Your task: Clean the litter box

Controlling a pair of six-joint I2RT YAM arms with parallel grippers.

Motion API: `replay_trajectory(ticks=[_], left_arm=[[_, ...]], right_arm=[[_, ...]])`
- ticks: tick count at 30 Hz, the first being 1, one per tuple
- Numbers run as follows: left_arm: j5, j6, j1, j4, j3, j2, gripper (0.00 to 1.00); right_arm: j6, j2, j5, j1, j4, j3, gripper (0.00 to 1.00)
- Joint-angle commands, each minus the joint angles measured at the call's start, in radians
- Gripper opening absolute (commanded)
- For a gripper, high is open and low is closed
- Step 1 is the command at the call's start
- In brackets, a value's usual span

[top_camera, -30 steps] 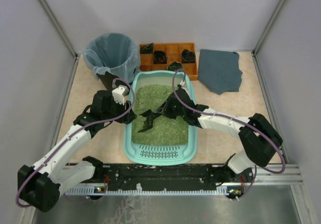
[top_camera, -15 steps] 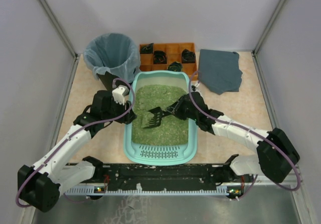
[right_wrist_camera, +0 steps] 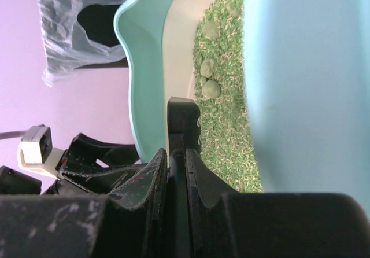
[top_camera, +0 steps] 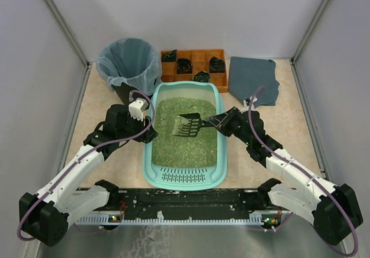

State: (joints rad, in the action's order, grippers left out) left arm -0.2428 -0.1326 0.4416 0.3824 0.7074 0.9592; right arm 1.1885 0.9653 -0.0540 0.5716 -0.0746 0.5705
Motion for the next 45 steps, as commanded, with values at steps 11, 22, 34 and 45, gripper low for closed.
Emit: replay_trajectory(ticks=[11, 22, 34, 45], left_arm=[[-0.060, -0.001, 0.017, -0.019, 0.003, -0.006, 0.60], [-0.064, 0.000, 0.018, -0.020, 0.002, 0.000, 0.61], [-0.062, -0.003, 0.018, -0.013, 0.007, 0.004, 0.62], [-0.052, -0.003, 0.018, -0.018, 0.003, -0.001, 0.62]], right_arm=[[0.204, -0.064, -0.262, -0.191, -0.487, -0.255, 0.00], [0.165, -0.051, -0.339, -0.221, -0.516, -0.206, 0.00], [0.196, -0.066, -0.273, -0.261, -0.468, -0.218, 0.00], [0.214, -0.001, -0.296, -0.213, -0.550, -0.168, 0.00]])
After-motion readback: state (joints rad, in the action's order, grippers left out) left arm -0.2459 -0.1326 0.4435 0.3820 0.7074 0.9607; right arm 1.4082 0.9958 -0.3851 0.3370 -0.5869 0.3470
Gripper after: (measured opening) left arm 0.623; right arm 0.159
